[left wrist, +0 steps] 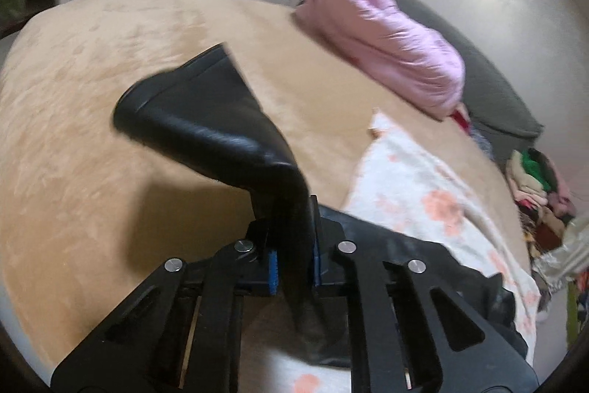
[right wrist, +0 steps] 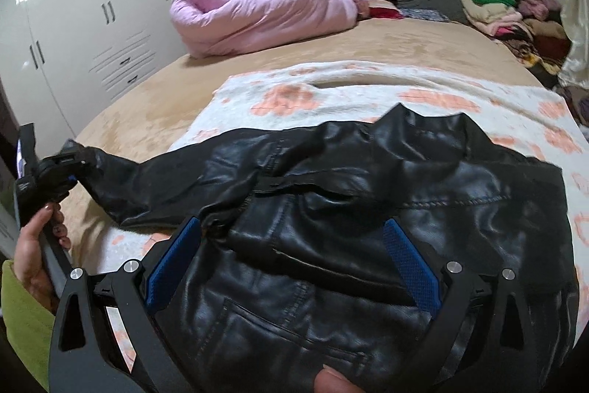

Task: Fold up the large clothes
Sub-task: 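Grasp the sleeve cuff with the left gripper and lift it, then carry the held sleeve with the left gripper across the jacket body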

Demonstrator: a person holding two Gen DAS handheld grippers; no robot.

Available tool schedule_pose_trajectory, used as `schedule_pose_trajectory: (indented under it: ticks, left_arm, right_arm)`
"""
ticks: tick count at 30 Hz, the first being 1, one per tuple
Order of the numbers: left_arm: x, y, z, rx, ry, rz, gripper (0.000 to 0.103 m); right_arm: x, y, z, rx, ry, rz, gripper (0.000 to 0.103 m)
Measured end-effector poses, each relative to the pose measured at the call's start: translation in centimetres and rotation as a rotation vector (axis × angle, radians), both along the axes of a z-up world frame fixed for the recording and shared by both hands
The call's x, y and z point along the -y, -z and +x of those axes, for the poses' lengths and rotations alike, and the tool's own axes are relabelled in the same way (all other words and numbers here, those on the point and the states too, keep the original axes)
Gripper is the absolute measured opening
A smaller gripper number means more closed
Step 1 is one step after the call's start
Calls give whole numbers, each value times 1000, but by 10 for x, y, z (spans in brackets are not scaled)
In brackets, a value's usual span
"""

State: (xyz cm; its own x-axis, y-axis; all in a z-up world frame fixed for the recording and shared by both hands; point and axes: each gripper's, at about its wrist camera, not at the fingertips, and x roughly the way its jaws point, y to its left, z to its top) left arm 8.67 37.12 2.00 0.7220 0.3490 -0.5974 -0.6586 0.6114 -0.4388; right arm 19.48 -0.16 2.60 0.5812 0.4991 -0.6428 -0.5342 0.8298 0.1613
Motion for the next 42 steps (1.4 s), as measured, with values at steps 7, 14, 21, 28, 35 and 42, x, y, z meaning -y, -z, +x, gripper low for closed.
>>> schedule_pose_trajectory:
  ticks: [7,14,21,28,35,42]
  left_arm:
    - [36,-23,17,53,147,66,5]
    - [68,-43,26,122,275,86,5]
    - [117,-74,38,246,444,123,3]
    - [180,-89,45,332,674,129,3]
    - [223,-74,59,348,842,95,3]
    - [260,-52,69,327,962,106,3]
  right_arm:
    - [38,7,0,-29,104,56,99]
    - [70,2,4,-18,178,92,98]
    - [104,-2,10,-16,250,120,99]
    - [142,-6,13,1,333,131,98]
    - [180,0,15,13,419,112,98]
    - [222,8,17,4,507,116,98]
